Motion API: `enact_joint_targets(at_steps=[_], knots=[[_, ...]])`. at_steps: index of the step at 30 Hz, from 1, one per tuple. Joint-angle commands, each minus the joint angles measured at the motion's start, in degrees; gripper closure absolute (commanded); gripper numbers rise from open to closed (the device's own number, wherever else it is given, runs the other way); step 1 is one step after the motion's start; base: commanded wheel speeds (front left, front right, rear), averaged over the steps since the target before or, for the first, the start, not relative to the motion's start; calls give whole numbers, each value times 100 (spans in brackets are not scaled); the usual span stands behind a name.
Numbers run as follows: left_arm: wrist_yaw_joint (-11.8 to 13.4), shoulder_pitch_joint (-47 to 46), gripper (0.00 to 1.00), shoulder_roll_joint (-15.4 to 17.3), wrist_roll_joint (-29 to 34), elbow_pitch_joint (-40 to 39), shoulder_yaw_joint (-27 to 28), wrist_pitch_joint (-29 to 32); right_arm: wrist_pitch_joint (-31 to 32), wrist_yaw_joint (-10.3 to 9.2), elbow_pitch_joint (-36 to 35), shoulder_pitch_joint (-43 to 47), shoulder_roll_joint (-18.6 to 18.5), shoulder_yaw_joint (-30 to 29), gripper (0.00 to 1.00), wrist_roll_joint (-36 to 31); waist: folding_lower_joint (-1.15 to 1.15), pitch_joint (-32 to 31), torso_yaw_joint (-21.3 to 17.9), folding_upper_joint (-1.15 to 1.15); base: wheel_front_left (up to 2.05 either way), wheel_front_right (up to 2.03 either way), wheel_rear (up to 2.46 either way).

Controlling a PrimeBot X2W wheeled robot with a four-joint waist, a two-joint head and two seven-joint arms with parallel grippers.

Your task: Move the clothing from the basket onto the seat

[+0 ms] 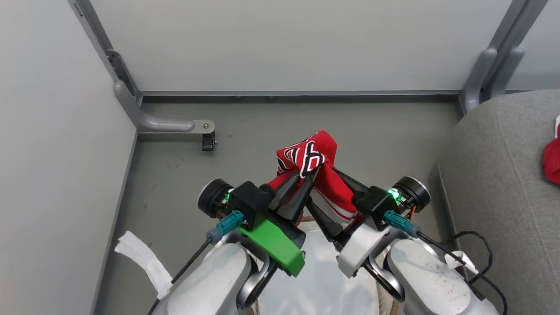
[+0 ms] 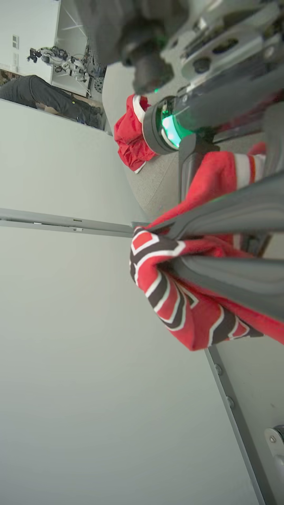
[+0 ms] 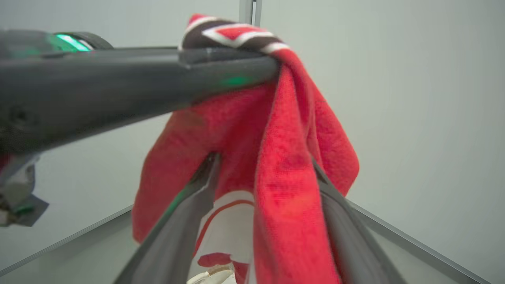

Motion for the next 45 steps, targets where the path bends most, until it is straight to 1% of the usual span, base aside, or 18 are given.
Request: enact_joint_targets(at_steps=[1, 2, 6, 10, 11, 12, 16, 25, 27, 31, 35, 38, 41, 45], knots=[[-17, -104, 100, -30, -46, -41, -59, -4, -1, -6, 178, -73, 48, 22, 55, -11, 0, -31, 177, 10, 0, 0, 0], [-17, -106, 100, -35, -62, -42, -91, -5, -1, -6, 283, -91, 89, 37, 100, 9, 0, -37, 207, 10, 0, 0, 0], [-17, -81, 100, -53, -133, -29, -141, -5, -1, -6, 548, -142, 186, 58, 100, 131, 0, -34, 279, 10, 0, 0, 0], [-17, -9, 100, -23, -102, -20, -20, -4, -1, -6, 571, -22, 208, -66, 100, 234, 0, -16, 178, 10, 0, 0, 0], [-17, 31, 63, -23, -81, -25, 21, -4, -1, -6, 558, 34, 200, -132, 100, 276, 0, -8, 115, 10, 0, 0, 0], [-17, 70, 0, -23, -82, -13, 50, -5, -1, -6, 526, 71, 193, -180, 100, 285, 0, -2, 49, 10, 0, 0, 0], [-17, 165, 0, 6, 2, -4, 184, -4, -2, -6, 367, 263, 187, -421, 100, 361, 0, 50, -396, 10, 0, 0, 0], [-17, 281, 0, 32, 77, 30, 311, -4, -5, -6, -5, 652, 122, -864, 100, 451, 0, 307, -1945, 10, 0, 0, 0], [-17, 257, 0, 23, 93, 31, 286, -3, -5, -6, -65, 696, 73, -973, 100, 439, 0, 381, -2229, 10, 0, 0, 0], [-17, 196, 0, 44, 127, 7, 287, -4, -6, -6, -148, 723, -20, -1166, 100, 375, 0, 535, -2669, 10, 0, 0, 0], [-17, 167, 0, 109, 148, 5, 254, -4, -6, -6, -229, 538, -176, -1392, 100, 314, 0, 702, -2955, 10, 0, 0, 0], [-17, 101, 0, 154, 159, -7, 211, -3, -6, -6, -273, 311, -383, -1606, 100, 211, 0, 888, -3062, 10, 0, 0, 0], [-17, 2, 0, 220, 195, -31, 150, -4, -6, -6, -260, -48, -645, -1789, 100, 14, 0, 1121, -3066, 10, 0, 0, 0], [-17, -155, 0, 326, 233, -89, 21, -4, -6, -6, -175, -729, -1088, -2172, 100, -239, 0, 1505, -2961, 10, 0, 0, 0]])
